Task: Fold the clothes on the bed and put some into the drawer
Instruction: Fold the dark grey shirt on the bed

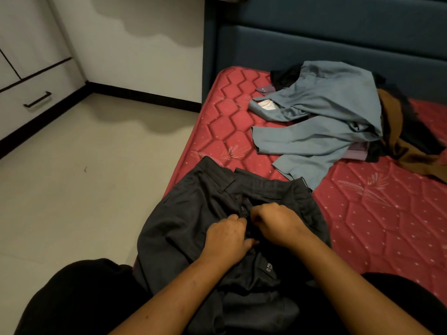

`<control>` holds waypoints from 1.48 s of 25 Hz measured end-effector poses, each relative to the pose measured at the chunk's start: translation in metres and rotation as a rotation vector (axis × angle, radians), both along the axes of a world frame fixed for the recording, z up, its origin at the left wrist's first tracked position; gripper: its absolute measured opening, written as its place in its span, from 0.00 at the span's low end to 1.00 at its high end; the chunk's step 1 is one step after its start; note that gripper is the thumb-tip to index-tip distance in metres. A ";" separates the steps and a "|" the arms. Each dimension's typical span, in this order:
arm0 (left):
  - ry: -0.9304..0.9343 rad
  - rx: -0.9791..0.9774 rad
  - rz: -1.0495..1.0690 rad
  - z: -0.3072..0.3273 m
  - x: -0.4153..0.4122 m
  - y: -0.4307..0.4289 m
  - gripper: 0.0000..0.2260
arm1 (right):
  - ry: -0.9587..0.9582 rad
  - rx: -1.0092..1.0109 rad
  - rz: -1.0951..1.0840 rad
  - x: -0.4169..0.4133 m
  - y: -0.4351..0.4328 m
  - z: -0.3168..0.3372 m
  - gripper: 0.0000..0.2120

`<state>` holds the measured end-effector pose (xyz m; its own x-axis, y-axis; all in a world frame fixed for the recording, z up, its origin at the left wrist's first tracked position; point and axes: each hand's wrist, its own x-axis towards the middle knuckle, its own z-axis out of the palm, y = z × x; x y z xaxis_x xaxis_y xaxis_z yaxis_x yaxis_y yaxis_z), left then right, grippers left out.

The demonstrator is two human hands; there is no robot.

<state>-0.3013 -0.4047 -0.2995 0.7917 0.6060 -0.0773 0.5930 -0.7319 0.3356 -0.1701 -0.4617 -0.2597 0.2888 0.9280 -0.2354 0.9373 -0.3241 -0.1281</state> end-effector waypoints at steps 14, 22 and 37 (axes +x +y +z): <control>0.234 0.317 -0.155 0.055 -0.005 0.005 0.13 | 0.253 0.110 -0.261 0.014 0.003 0.005 0.07; 0.252 0.341 -0.177 0.079 -0.022 -0.005 0.11 | 0.424 0.122 0.001 0.022 -0.002 0.019 0.08; 0.227 0.309 -0.080 0.060 -0.010 -0.004 0.12 | 0.433 0.203 -0.003 0.024 0.003 0.003 0.12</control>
<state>-0.3114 -0.4086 -0.2400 0.8208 0.5656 -0.0795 0.5642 -0.8246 -0.0408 -0.1464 -0.4591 -0.2563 0.2073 0.9669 -0.1486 0.7829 -0.2551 -0.5675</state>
